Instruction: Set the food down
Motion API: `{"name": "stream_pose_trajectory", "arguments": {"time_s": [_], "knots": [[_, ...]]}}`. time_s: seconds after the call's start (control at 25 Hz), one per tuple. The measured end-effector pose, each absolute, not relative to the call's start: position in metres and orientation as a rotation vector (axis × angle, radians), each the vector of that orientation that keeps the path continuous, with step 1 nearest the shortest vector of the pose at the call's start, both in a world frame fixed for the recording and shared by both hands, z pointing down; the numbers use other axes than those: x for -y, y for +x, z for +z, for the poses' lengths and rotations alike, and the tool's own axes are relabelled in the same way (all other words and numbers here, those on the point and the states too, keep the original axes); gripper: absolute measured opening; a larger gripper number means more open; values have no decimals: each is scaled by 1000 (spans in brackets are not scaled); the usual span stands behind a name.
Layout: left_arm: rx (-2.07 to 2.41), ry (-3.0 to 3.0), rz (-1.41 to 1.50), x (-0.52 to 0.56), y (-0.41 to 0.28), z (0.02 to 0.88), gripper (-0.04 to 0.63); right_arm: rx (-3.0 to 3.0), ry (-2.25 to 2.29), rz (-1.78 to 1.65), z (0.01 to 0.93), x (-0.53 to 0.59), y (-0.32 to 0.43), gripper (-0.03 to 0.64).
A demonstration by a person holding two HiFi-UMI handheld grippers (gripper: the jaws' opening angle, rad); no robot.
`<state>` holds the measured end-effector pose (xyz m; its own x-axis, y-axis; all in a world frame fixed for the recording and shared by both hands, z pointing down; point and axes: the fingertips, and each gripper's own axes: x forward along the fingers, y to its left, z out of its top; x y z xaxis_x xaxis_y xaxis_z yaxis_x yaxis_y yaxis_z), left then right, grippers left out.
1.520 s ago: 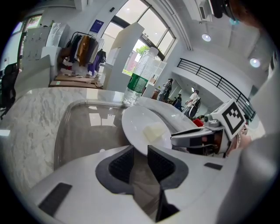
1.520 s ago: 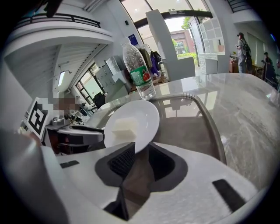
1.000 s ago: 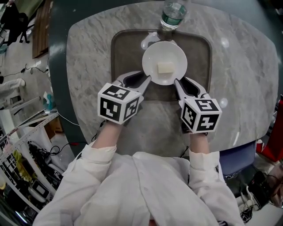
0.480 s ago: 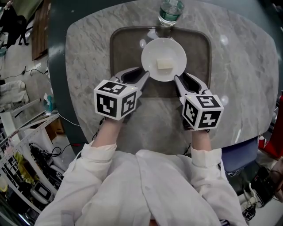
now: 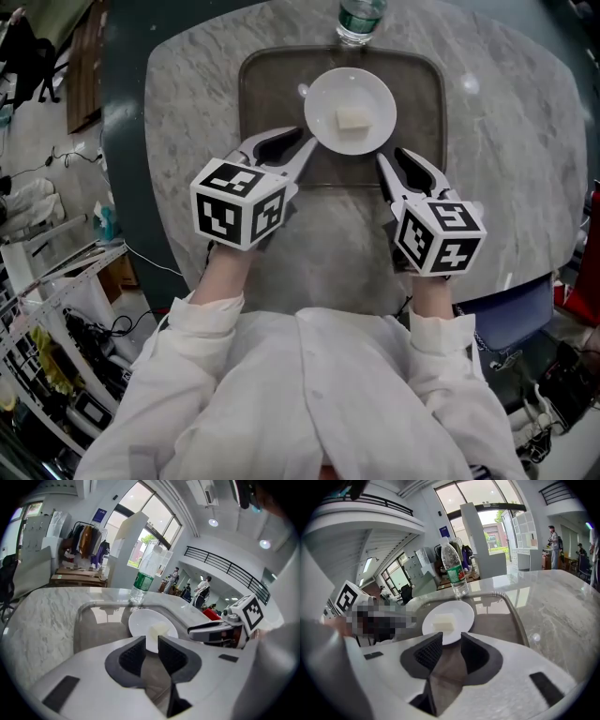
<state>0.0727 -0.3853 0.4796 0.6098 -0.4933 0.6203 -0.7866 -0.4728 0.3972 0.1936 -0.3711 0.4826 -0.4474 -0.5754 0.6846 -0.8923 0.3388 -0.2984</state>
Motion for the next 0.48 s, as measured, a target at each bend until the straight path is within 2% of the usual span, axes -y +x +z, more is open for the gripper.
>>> {"name": "stream_pose_trajectory", "arguments": {"time_s": [0.28,0.48], "knots": [[990,2299,451,354,56,431,65,2222,1381,836,438,343,184,90],[935,2371,407,311,48,403,49,2284,1458,771,400,310,178,29]]}}
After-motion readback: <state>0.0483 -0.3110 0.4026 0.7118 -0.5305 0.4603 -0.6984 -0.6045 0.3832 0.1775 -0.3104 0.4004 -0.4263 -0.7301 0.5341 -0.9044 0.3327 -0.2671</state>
